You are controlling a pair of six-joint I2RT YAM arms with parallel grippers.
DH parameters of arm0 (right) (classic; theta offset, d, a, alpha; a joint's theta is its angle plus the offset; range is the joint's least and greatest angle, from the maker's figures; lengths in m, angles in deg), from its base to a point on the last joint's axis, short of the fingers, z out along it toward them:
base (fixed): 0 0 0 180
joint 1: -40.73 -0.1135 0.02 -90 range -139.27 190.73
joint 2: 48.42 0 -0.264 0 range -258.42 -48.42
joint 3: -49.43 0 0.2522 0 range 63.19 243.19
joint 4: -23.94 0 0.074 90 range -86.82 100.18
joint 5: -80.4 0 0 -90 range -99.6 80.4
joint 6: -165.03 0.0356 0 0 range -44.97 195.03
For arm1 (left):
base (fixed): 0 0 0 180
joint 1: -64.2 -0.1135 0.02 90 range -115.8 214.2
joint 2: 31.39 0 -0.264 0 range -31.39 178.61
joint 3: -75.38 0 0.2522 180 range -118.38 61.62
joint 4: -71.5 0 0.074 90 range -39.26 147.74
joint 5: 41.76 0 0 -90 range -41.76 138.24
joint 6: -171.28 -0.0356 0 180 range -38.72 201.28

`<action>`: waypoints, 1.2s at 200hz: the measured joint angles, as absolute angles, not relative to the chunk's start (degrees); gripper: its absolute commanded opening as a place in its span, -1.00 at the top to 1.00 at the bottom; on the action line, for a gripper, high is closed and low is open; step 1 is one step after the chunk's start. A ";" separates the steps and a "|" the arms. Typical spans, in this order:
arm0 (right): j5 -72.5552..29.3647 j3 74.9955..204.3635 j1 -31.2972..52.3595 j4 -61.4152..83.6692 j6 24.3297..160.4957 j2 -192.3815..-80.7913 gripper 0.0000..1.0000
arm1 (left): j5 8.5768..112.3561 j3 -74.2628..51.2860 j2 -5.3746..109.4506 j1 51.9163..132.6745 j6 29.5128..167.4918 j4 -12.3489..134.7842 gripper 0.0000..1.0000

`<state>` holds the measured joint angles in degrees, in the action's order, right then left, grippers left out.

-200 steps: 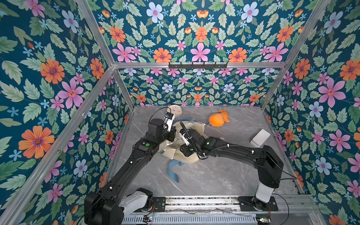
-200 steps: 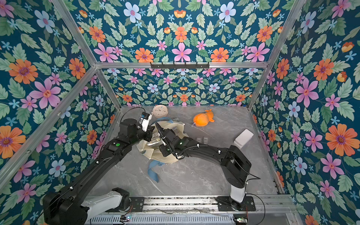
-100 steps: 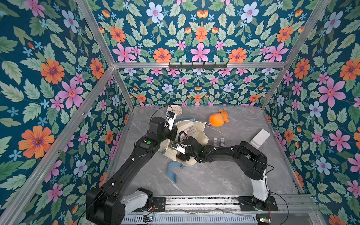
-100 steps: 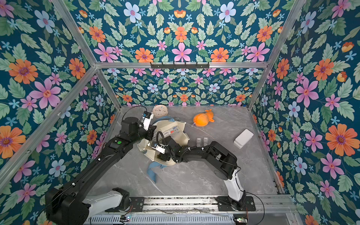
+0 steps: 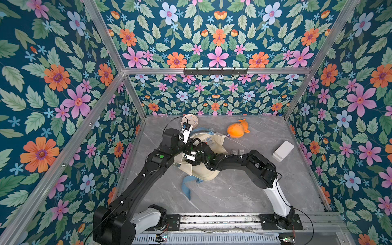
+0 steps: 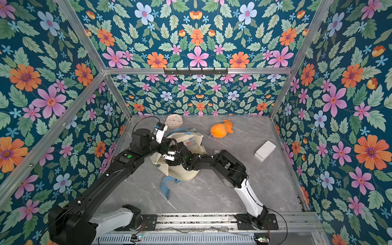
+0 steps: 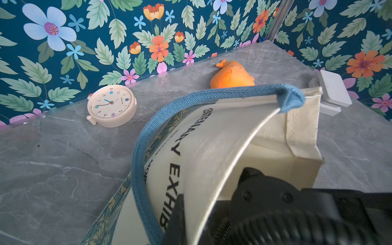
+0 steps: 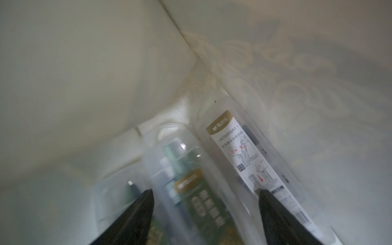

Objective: Take out the compass set from the canvas bag
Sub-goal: Pick up the compass set from the canvas bag.

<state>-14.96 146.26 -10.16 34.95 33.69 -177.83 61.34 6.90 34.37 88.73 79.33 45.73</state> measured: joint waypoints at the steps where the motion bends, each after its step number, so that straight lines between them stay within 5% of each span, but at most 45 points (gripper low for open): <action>1: -14.96 146.34 -10.14 34.97 33.75 -177.89 -0.68 | 61.34 6.94 34.34 88.73 79.33 45.73 1.00; 52: -13.61 154.34 -9.22 28.11 37.23 -181.83 -0.46 | 59.11 8.08 34.19 88.58 79.09 46.73 1.00; 131: -9.26 163.65 -9.09 -1.38 53.53 -180.58 -0.04 | 56.73 8.78 33.25 88.53 79.13 47.98 1.00; 240: -10.74 172.13 -9.13 -21.86 65.07 -179.05 0.13 | 55.83 8.97 33.25 88.51 79.09 48.65 1.00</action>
